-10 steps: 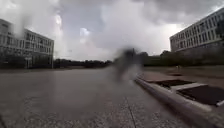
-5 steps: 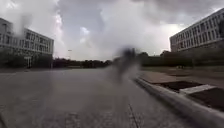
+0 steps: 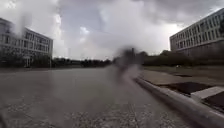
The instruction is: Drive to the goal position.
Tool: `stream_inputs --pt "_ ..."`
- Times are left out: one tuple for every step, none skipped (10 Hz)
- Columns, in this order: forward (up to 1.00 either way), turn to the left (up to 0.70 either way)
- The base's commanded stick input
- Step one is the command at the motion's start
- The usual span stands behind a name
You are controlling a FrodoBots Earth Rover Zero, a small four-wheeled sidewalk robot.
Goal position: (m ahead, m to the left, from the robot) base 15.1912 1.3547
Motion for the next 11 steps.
stream_inputs --pt "0.70 0.00" --pt "0.70 0.00" --pt "0.70 0.00" --pt "0.70 0.00" --pt "0.70 0.00" --pt "0.70 0.00" --pt "0.70 0.00" --pt "0.70 0.00" --pt "0.70 0.00" --pt "0.70 0.00" --pt "0.70 0.00"
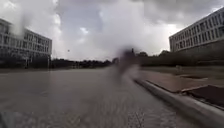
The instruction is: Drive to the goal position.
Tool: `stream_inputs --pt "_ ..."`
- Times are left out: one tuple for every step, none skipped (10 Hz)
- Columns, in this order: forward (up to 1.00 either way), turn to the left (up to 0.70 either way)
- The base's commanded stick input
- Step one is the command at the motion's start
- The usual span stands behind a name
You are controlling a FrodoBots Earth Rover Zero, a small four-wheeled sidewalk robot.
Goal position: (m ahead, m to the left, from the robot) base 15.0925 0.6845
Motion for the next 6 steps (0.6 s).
stream_inputs --pt "0.70 0.00" --pt "0.70 0.00" --pt "0.70 0.00" --pt "0.70 0.00" --pt "0.70 0.00" --pt "0.70 0.00"
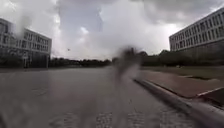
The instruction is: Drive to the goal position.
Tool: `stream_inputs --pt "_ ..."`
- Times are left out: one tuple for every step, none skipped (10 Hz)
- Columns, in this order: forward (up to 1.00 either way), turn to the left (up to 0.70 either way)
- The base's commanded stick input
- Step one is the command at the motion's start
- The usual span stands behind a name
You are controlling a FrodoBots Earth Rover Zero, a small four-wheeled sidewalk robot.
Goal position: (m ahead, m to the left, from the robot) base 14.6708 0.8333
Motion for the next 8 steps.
stream_inputs --pt "0.70 0.00" --pt "0.70 0.00" --pt "0.70 0.00" --pt "0.70 0.00" --pt "0.70 0.00" --pt "0.70 0.00" --pt "0.70 0.00" --pt "0.70 0.00"
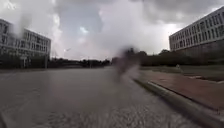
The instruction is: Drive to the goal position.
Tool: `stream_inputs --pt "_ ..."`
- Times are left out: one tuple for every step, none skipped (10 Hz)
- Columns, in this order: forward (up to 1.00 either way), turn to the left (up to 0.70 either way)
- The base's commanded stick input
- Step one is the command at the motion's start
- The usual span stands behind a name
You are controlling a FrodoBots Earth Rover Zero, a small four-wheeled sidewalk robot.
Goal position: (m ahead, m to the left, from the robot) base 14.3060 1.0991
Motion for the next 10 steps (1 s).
stream_inputs --pt "0.70 0.00" --pt "0.70 0.00" --pt "0.70 0.00" --pt "0.70 0.00" --pt "0.70 0.00" --pt "0.70 0.00" --pt "0.70 0.00" --pt "0.70 0.00" --pt "0.70 0.00" --pt "0.70 0.00"
